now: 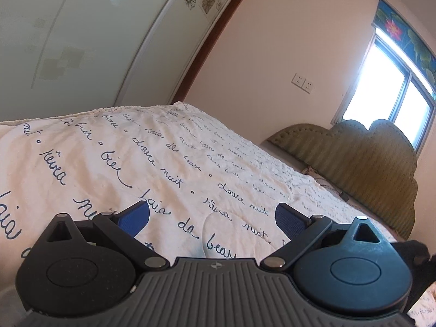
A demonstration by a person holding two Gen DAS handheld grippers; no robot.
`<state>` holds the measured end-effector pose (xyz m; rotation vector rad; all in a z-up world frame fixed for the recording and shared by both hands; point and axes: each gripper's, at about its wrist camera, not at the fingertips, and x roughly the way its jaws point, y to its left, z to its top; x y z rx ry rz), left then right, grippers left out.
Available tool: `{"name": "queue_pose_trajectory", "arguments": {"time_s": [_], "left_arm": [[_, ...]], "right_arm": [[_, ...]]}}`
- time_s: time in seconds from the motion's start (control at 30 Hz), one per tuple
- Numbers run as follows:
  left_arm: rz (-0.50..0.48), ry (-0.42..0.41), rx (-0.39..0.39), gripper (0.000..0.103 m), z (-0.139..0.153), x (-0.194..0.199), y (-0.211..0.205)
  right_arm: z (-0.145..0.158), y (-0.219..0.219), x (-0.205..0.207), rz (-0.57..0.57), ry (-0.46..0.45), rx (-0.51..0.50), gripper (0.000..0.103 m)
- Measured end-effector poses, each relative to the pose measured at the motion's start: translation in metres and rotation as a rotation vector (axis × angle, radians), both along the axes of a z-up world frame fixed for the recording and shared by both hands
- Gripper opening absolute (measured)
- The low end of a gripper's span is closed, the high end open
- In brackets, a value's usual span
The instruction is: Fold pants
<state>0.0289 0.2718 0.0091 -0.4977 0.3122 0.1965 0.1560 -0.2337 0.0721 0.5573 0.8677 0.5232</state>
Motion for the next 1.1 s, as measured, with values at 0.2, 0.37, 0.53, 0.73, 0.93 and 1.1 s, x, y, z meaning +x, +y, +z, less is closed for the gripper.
{"name": "queue_pose_trajectory", "arguments": {"time_s": [0.2, 0.37, 0.53, 0.73, 0.93, 1.1], "left_arm": [[-0.018, 0.062, 0.056, 0.100, -0.001, 0.008, -0.011], [0.001, 0.097, 0.069, 0.100, -0.002, 0.012, -0.012], [0.026, 0.127, 0.080, 0.100, -0.001, 0.016, -0.013], [-0.011, 0.072, 0.058, 0.100, 0.027, 0.014, -0.043], [-0.381, 0.061, 0.124, 0.100, 0.055, 0.053, -0.151], [-0.578, 0.152, 0.150, 0.100, 0.033, 0.093, -0.214]], "right_arm": [[-0.066, -0.022, -0.006, -0.040, 0.062, 0.009, 0.018], [-0.064, -0.031, -0.008, -0.062, 0.034, 0.137, 0.019], [-0.082, -0.035, 0.003, -0.045, 0.049, 0.221, 0.019], [-0.109, -0.051, 0.005, -0.052, 0.099, 0.386, 0.019], [-0.110, -0.052, 0.005, -0.050, 0.101, 0.401, 0.019], [-0.115, -0.056, 0.003, -0.053, 0.103, 0.407, 0.019]]}}
